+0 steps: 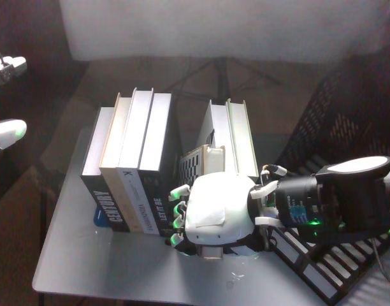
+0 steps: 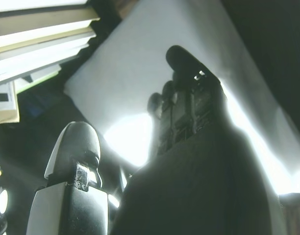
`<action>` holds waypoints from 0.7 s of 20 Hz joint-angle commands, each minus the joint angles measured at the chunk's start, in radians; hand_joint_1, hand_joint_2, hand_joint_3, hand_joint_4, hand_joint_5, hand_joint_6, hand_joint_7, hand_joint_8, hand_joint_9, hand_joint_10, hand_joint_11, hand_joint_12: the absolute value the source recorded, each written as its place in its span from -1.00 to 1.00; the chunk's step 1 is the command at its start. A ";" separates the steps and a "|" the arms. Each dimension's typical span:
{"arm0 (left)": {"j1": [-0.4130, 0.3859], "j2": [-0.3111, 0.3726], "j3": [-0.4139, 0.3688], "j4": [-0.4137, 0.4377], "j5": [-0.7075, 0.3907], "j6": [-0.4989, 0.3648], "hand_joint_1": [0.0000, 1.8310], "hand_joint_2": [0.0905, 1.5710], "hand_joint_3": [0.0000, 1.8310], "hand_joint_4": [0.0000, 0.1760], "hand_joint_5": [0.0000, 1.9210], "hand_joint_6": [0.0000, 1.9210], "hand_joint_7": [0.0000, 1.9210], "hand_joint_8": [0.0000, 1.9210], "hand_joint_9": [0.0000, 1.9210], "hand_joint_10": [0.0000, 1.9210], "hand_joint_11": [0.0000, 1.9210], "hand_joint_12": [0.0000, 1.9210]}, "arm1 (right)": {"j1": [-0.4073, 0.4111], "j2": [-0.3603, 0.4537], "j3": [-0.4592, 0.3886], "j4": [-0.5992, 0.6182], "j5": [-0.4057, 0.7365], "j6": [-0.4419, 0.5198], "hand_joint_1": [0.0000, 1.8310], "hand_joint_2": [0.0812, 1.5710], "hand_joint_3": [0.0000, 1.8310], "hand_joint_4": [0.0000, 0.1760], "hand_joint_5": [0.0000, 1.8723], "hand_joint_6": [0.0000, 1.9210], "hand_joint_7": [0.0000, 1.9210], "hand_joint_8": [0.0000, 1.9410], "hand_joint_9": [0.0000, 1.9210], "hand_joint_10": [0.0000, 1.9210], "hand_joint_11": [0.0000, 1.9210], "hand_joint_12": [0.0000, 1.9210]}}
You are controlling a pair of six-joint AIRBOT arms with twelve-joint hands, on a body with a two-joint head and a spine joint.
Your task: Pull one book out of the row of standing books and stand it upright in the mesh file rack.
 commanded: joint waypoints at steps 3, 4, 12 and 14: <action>-0.006 0.002 0.001 -0.033 -0.133 -0.006 -0.46 0.72 -1.00 -0.88 -0.85 -0.99 -0.83 -0.99 -1.00 -0.44 -1.00 0.71 | -0.004 0.053 -0.003 0.028 -0.053 -0.001 0.49 0.43 -1.00 -1.00 -0.09 0.15 0.03 0.04 -0.19 0.49 -0.65 0.88; -0.006 0.002 0.000 -0.034 -0.134 -0.006 -0.46 0.73 -1.00 -0.84 -0.84 -0.99 -0.81 -0.99 -1.00 -0.37 -1.00 0.79 | -0.001 0.061 -0.010 0.031 -0.052 -0.001 0.49 0.43 -1.00 -1.00 -0.10 0.13 0.04 0.04 -0.17 0.48 -0.65 0.88; -0.015 -0.016 0.001 -0.042 -0.138 -0.008 -0.60 0.84 -1.00 -0.32 -0.96 -0.98 -1.00 -1.00 -1.00 -1.00 -1.00 -0.97 | 0.034 0.161 -0.064 0.048 -0.033 0.036 0.50 0.42 -1.00 -1.00 -0.13 0.19 0.06 -0.06 -0.12 0.45 -0.60 0.81; -0.036 -0.025 0.007 -0.028 -0.123 -0.008 -0.56 0.85 -1.00 -0.55 -0.94 -0.98 -1.00 -1.00 -1.00 -1.00 -0.98 -0.98 | 0.035 0.183 -0.060 0.048 -0.007 0.092 0.49 0.44 -0.99 -1.00 -0.12 0.10 0.01 0.09 -0.18 0.55 -0.57 0.85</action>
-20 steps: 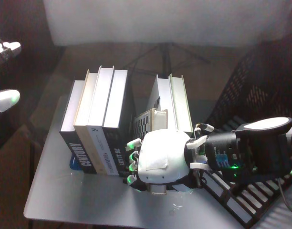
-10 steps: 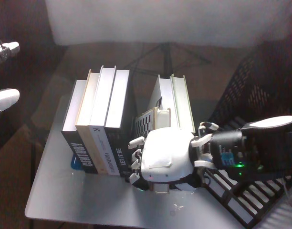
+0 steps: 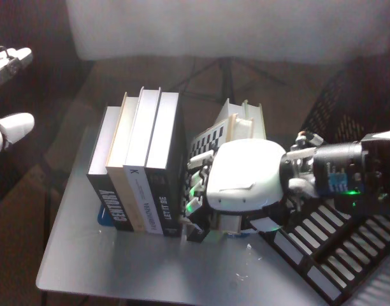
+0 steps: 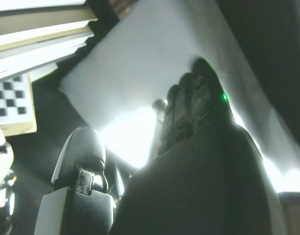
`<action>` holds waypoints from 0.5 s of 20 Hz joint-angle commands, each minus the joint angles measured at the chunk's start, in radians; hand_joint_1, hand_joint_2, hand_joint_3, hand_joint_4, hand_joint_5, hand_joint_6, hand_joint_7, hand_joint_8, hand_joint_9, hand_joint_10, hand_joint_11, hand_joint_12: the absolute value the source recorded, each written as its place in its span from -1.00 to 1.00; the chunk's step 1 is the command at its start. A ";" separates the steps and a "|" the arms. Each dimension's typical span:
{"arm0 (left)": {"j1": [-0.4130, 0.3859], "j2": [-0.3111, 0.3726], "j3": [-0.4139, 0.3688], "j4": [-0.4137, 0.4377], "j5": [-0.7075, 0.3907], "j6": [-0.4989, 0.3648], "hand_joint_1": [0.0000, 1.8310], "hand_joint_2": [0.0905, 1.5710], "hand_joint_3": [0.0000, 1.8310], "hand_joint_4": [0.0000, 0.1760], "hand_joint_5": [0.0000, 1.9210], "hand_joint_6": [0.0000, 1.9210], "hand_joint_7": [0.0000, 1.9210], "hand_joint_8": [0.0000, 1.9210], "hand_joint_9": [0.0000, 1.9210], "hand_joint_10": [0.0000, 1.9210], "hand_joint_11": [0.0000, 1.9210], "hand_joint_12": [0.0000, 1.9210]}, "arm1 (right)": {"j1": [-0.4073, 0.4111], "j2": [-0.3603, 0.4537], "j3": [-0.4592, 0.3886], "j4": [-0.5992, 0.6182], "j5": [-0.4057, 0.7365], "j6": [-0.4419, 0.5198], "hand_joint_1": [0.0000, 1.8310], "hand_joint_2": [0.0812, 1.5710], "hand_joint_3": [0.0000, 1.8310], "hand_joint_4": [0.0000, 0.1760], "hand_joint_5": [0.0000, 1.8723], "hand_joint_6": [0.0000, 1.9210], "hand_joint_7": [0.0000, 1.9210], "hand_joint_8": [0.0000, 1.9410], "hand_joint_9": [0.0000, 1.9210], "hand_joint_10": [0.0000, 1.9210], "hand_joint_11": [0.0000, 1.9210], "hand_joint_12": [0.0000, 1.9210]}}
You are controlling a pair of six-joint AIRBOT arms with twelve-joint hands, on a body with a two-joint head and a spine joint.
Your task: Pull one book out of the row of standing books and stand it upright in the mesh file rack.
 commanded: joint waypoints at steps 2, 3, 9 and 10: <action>-0.018 -0.004 0.011 -0.005 -0.103 -0.004 -0.52 0.84 -1.00 -0.67 -0.90 -1.00 -0.98 -1.00 -0.99 -1.00 -1.00 -0.72 | -0.005 0.046 0.017 -0.009 -0.048 0.049 0.49 0.47 -1.00 -1.00 -0.16 0.15 -0.04 0.19 -0.22 0.59 -0.60 0.89; -0.020 -0.008 0.012 0.001 -0.096 -0.004 -0.55 0.84 -1.00 -0.56 -0.90 -1.00 -0.96 -1.00 -0.98 -0.99 -1.00 -0.42 | 0.002 0.050 0.017 -0.027 -0.042 0.073 0.48 0.48 -1.00 -1.00 -0.17 0.19 -0.05 0.23 -0.24 0.59 -0.61 0.91; -0.032 -0.045 0.023 0.031 -0.063 -0.020 -0.59 0.84 -1.00 -0.46 -0.90 -0.99 -0.96 -1.00 -0.98 -0.99 -1.00 0.24 | 0.062 0.100 0.012 -0.116 -0.002 0.214 0.46 0.55 -1.00 -1.00 -0.23 0.22 -0.17 0.45 -0.35 0.76 -0.51 1.00; -0.032 -0.046 0.023 0.031 -0.064 -0.021 -0.59 0.84 -1.00 -0.46 -0.90 -0.99 -0.96 -1.00 -0.98 -0.99 -1.00 0.24 | 0.071 0.105 0.018 -0.126 0.012 0.247 0.46 0.55 -1.00 -1.00 -0.23 0.22 -0.17 0.45 -0.35 0.76 -0.51 1.00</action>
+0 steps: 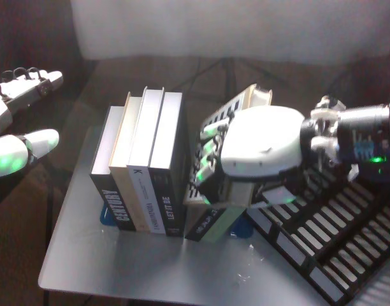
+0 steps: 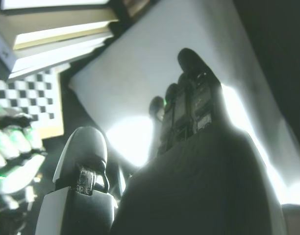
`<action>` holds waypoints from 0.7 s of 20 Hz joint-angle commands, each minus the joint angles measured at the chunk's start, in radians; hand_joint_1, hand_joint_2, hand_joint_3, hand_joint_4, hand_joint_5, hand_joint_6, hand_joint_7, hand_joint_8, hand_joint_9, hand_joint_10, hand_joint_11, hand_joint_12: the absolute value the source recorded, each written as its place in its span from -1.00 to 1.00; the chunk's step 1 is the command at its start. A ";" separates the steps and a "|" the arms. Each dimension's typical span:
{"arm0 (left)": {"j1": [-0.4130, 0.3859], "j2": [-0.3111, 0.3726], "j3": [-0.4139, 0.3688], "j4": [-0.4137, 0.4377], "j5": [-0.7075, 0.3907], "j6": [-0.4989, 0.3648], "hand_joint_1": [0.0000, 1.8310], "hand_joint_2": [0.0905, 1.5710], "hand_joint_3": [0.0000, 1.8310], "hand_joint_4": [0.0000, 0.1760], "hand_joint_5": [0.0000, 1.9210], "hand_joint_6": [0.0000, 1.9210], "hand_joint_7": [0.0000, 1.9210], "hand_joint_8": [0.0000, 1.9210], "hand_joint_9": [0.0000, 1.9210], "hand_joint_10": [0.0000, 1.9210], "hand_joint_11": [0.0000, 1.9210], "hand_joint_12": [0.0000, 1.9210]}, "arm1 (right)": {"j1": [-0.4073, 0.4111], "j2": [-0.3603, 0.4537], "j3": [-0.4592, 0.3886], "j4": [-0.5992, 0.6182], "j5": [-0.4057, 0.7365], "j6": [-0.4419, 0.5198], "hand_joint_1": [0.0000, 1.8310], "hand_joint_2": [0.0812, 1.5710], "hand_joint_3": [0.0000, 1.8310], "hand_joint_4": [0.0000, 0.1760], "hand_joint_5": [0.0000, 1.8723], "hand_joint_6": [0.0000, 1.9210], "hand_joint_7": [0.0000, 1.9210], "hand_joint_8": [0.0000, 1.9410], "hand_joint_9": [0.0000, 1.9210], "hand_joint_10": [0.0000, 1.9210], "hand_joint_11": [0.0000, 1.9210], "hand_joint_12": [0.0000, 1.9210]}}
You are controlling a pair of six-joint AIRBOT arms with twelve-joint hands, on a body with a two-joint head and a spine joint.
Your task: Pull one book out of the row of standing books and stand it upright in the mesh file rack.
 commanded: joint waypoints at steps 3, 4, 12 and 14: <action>-0.013 0.003 0.008 -0.019 -0.122 -0.002 -0.57 0.84 -1.00 -0.45 -0.90 -0.99 -0.94 -0.99 -0.96 -0.98 -1.00 0.29 | 0.026 0.049 0.019 -0.007 -0.029 0.041 0.34 0.54 -1.00 -1.00 -0.15 0.09 -0.18 0.64 -0.27 0.92 -0.30 1.00; -0.013 0.002 0.009 -0.019 -0.121 -0.002 -0.55 0.83 -1.00 -0.48 -0.89 -0.99 -0.93 -1.00 -0.95 -0.98 -1.00 0.23 | 0.037 0.056 0.020 -0.007 -0.028 0.042 0.33 0.54 -1.00 -1.00 -0.15 0.09 -0.20 0.68 -0.27 0.98 -0.27 1.00; -0.023 -0.001 0.008 -0.010 -0.113 -0.002 -0.55 0.84 -1.00 -0.44 -0.94 -1.00 -0.98 -1.00 -0.98 -1.00 -1.00 -0.51 | 0.199 0.104 0.027 -0.274 -0.011 0.284 0.33 0.53 -1.00 -1.00 -0.06 0.24 -0.26 0.45 -0.51 0.54 -0.92 1.00; -0.024 -0.002 0.008 -0.009 -0.113 -0.002 -0.54 0.84 -1.00 -0.54 -0.93 -1.00 -0.97 -1.00 -0.98 -1.00 -1.00 -0.61 | 0.269 0.111 0.030 -0.406 -0.009 0.382 0.29 0.54 -1.00 -1.00 -0.07 0.23 -0.30 0.52 -0.53 0.55 -0.95 1.00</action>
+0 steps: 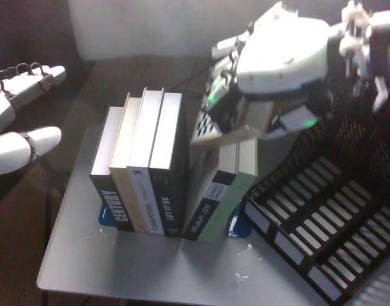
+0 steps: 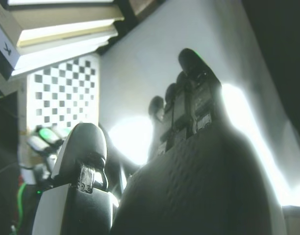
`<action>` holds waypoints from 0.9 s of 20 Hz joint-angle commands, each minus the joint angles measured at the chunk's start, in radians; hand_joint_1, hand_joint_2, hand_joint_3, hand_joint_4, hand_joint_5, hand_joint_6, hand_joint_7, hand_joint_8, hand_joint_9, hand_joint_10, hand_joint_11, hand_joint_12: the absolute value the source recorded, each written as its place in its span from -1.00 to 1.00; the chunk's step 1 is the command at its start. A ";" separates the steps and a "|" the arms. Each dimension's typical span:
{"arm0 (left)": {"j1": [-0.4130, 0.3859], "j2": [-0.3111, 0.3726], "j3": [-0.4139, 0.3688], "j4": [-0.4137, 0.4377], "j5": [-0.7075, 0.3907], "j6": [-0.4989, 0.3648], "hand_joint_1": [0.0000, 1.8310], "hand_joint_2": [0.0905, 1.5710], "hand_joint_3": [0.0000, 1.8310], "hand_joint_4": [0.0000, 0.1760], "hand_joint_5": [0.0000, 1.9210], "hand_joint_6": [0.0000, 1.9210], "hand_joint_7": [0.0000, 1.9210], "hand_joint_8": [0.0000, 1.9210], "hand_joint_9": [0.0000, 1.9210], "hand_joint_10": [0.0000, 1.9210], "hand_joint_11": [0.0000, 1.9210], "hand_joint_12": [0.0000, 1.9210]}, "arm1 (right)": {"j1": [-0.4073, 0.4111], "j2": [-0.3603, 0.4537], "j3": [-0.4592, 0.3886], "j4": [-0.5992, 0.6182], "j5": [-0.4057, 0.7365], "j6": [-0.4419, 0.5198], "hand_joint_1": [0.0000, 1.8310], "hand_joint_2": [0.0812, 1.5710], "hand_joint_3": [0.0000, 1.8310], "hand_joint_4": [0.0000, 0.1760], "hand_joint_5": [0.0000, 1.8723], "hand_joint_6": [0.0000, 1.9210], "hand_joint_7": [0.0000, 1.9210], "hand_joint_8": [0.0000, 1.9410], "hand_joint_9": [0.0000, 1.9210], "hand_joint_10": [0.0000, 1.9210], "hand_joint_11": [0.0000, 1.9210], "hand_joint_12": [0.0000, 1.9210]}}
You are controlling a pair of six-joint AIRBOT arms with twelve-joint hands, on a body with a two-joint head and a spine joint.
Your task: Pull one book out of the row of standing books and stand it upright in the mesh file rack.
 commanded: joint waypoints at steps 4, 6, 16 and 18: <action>-0.010 -0.001 0.009 -0.016 -0.117 -0.002 -0.55 0.85 -1.00 -0.61 -0.93 -1.00 -0.97 -1.00 -0.99 -1.00 -1.00 -0.59 | 0.064 0.037 0.013 -0.014 -0.030 0.002 0.31 0.56 -1.00 -1.00 -0.13 0.15 -0.27 0.69 -0.39 0.89 -0.50 1.00; -0.010 -0.003 0.009 -0.016 -0.117 -0.002 -0.53 0.84 -1.00 -0.63 -0.91 -1.00 -0.96 -1.00 -0.98 -0.99 -1.00 -0.49 | 0.094 0.046 0.014 -0.021 -0.033 0.002 0.32 0.53 -0.99 -1.00 -0.09 0.24 -0.26 0.50 -0.42 0.72 -0.69 1.00; -0.017 -0.006 0.011 -0.013 -0.114 -0.003 -0.55 0.85 -1.00 -0.45 -0.94 -1.00 -0.98 -1.00 -0.99 -1.00 -1.00 -0.55 | 0.239 0.115 0.003 -0.038 -0.071 0.001 0.31 0.54 -1.00 -1.00 -0.04 0.28 -0.33 0.46 -0.76 0.56 -0.99 1.00; -0.018 -0.008 0.010 -0.013 -0.113 -0.003 -0.50 0.83 -1.00 -0.53 -0.92 -1.00 -0.97 -1.00 -0.98 -0.99 -1.00 -0.49 | 0.256 0.121 -0.003 -0.059 -0.078 0.001 0.30 0.55 -1.00 -1.00 -0.09 0.39 -0.33 0.41 -0.67 0.40 -1.00 0.98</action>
